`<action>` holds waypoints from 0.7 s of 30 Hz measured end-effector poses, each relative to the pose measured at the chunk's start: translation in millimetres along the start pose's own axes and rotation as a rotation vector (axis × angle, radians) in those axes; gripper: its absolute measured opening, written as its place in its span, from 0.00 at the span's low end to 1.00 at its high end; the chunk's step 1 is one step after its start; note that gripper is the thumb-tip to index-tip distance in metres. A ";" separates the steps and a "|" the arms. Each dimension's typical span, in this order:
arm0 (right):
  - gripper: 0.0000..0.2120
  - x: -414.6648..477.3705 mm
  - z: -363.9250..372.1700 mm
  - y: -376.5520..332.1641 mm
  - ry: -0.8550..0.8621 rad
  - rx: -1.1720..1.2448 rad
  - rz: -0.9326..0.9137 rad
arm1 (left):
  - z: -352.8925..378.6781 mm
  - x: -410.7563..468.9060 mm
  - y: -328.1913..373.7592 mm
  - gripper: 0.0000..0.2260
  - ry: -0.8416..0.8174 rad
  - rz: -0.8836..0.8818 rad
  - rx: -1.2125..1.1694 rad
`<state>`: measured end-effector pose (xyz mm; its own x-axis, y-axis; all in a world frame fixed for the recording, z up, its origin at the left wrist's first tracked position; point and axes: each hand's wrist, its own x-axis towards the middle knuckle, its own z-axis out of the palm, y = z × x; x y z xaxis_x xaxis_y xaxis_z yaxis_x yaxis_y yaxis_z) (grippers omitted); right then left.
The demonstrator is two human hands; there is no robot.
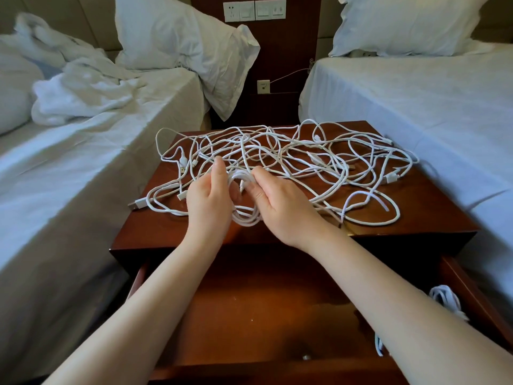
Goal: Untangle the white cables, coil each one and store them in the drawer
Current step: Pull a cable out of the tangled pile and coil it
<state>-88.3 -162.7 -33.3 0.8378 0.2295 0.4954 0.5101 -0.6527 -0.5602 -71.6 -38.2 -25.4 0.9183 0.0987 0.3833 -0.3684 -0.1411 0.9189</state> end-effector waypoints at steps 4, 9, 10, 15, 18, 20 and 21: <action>0.11 1.7 -15.5 1.1 -0.138 -0.072 0.045 | -8.0 6.2 -4.8 0.22 -0.099 0.268 0.254; 0.12 0.1 -19.1 0.5 -0.149 -0.027 0.049 | -6.6 4.5 -9.4 0.22 -0.153 0.340 0.337; 0.13 0.0 -17.0 -0.3 -0.120 0.009 0.051 | -5.8 3.8 -10.1 0.22 -0.113 0.347 0.324; 0.15 -1.3 -7.5 -7.1 -0.132 0.151 0.166 | -4.9 3.2 -12.2 0.20 0.128 0.341 0.294; 0.16 0.1 -8.6 -9.7 -0.177 0.112 0.206 | -4.9 2.7 -13.1 0.19 0.175 0.369 0.307; 0.15 1.4 -12.6 -9.9 -0.198 0.015 0.201 | -4.3 3.1 -13.2 0.20 0.157 0.409 0.334; 0.15 1.6 -15.3 -9.7 -0.210 -0.045 0.196 | -4.8 3.4 -13.3 0.20 0.126 0.427 0.348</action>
<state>-94.9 -167.1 -17.0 0.9440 0.2373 0.2294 0.3291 -0.7300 -0.5990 -64.2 -31.2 -35.9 0.6660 0.0752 0.7421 -0.6146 -0.5086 0.6030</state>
